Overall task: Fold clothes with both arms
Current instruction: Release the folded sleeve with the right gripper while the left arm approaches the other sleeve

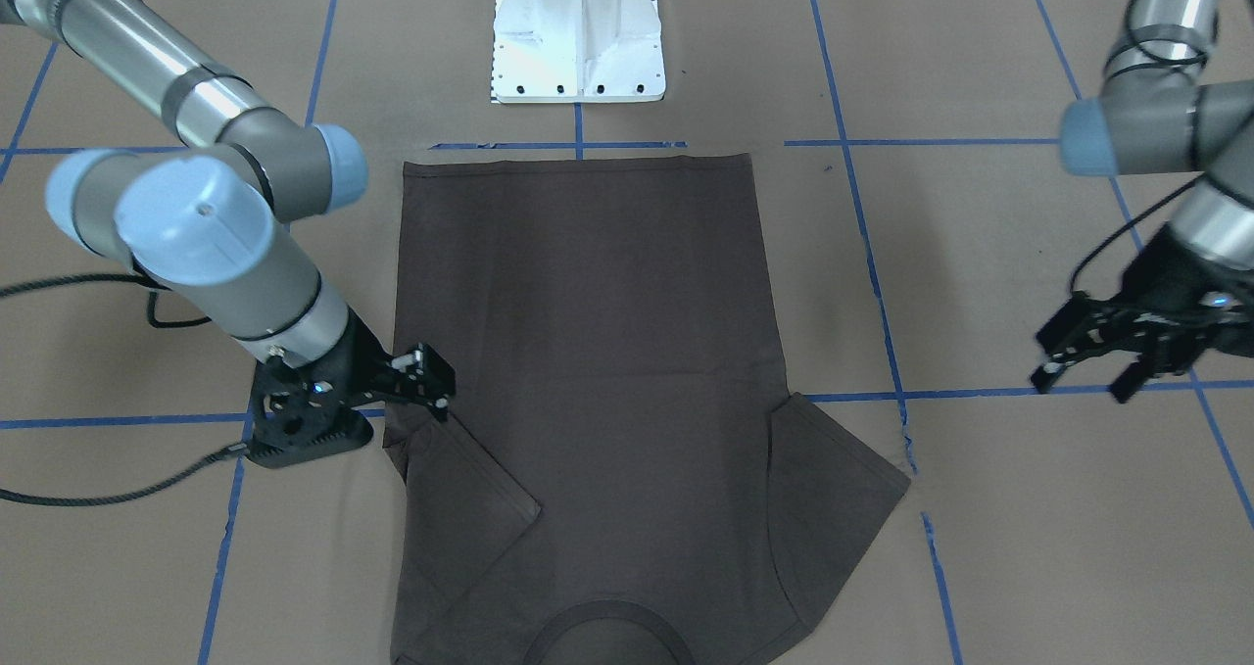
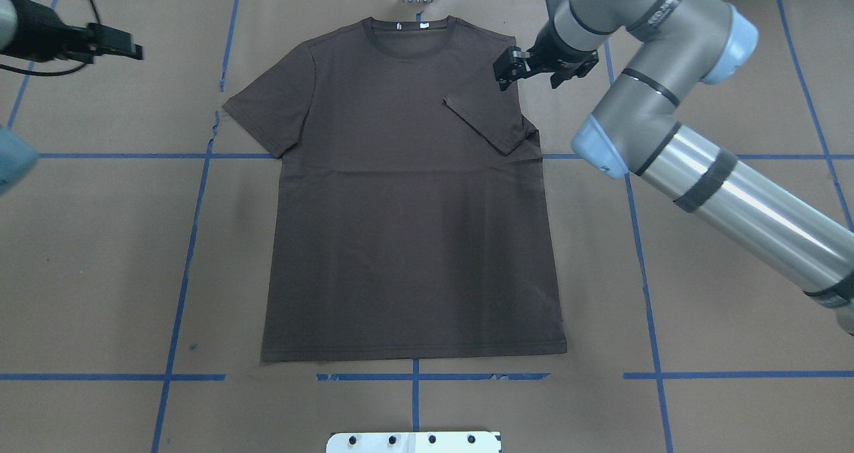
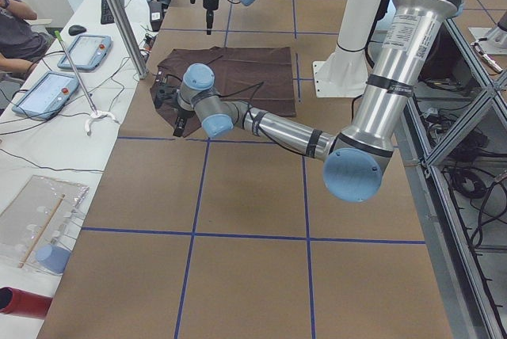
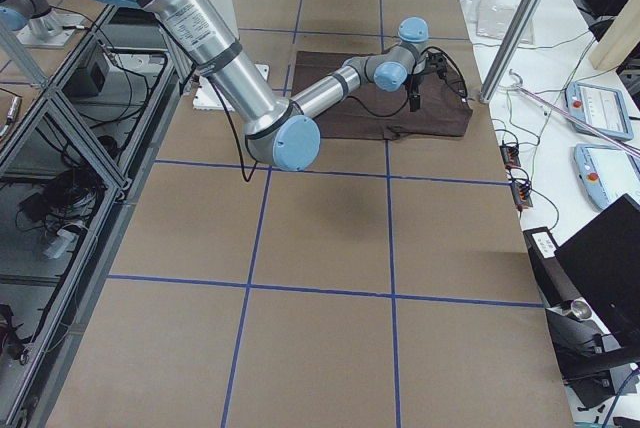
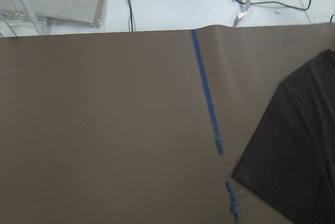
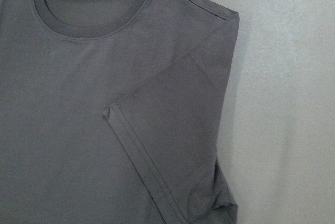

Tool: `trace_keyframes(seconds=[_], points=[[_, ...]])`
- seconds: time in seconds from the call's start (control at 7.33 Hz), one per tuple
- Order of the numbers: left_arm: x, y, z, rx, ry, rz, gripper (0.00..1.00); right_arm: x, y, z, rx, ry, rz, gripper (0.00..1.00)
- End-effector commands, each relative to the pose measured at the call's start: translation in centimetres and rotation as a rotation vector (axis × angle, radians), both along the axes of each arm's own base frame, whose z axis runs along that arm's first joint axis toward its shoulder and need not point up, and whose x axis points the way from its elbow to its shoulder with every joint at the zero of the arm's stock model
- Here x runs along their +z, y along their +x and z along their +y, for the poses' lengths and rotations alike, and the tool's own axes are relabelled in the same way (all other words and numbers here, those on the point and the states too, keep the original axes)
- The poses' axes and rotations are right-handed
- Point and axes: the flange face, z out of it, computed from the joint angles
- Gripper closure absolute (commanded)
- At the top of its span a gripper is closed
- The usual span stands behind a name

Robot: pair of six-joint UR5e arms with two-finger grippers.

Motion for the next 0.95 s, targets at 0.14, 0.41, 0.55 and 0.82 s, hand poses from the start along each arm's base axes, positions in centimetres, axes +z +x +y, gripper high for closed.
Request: trace_keyframes(seconds=[0.14,0.41,0.55,0.82], points=[[0.2,13.2,-2.4,-0.185,-0.032,-0.079,0.0,1.1,3.5,0.4,-0.066,0.044,0.016,0.0],[4.1,16.1,-3.4,-0.209,-0.022,-0.1,0.0,1.0,3.5,0.5,-0.066,0.043,0.011,0.0],[5.0,17.3,-2.9,-0.199,-0.032,-0.099,0.0,1.1,3.4,0.5,-0.066,0.041,0.013,0.0],[4.8,18.6,-2.1,-0.185,-0.03,-0.097,0.0,1.1,3.4,0.4,-0.065,0.039,0.014,0.0]])
